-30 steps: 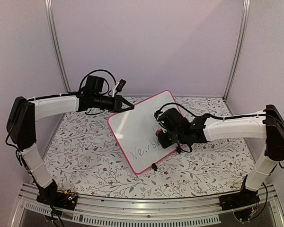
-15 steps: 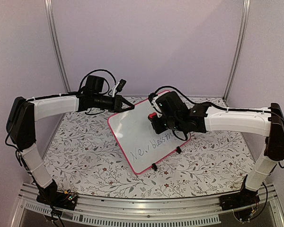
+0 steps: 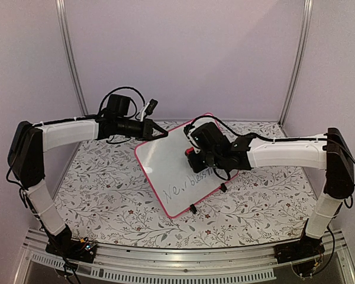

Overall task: Erase the whiteboard
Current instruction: Erase the whiteboard at the center of the board.

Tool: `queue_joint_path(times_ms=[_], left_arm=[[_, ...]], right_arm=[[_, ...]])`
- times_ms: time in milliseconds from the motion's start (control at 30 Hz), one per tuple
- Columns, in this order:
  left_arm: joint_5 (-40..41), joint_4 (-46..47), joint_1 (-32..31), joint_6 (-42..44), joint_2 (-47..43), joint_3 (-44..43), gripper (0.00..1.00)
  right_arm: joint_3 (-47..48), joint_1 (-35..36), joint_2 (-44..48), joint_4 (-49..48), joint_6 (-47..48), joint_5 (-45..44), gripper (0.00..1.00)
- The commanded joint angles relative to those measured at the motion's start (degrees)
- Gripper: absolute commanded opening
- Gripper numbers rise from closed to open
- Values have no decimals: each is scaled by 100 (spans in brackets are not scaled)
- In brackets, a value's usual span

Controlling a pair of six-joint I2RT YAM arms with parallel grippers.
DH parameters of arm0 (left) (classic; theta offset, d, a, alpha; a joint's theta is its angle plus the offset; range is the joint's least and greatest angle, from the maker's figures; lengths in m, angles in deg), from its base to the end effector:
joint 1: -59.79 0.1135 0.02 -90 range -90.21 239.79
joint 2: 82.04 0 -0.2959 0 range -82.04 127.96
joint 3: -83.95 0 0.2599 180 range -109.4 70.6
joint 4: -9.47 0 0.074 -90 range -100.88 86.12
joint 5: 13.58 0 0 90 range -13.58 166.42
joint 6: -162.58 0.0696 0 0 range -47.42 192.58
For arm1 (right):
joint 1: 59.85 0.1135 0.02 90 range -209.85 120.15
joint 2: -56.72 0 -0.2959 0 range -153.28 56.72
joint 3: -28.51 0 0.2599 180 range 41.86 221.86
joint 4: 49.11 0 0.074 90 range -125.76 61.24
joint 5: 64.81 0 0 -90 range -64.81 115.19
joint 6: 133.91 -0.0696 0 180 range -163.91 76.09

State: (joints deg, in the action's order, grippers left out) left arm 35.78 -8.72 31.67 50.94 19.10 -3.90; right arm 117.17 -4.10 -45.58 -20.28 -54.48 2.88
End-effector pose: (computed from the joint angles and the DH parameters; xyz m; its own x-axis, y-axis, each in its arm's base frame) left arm 0.3652 -0.2465 0.2779 -0.7406 0.0785 -0.6673 0.6180 0.4695 -0.6306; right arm 0.2682 0.3469 0.2479 -0.4849 -0.4107 -0.7721 -0.5271 0.8418 -0.1167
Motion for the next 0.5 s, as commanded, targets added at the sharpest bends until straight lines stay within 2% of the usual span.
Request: queue_joint_path(times_ms=[0, 467], left_arm=[[204, -27, -88, 242, 11, 8, 0], [197, -26, -96, 242, 2, 14, 0]], right_arm=[[-288, -29, 108, 168, -82, 122, 0], [-763, -46, 360, -26, -232, 472, 0]])
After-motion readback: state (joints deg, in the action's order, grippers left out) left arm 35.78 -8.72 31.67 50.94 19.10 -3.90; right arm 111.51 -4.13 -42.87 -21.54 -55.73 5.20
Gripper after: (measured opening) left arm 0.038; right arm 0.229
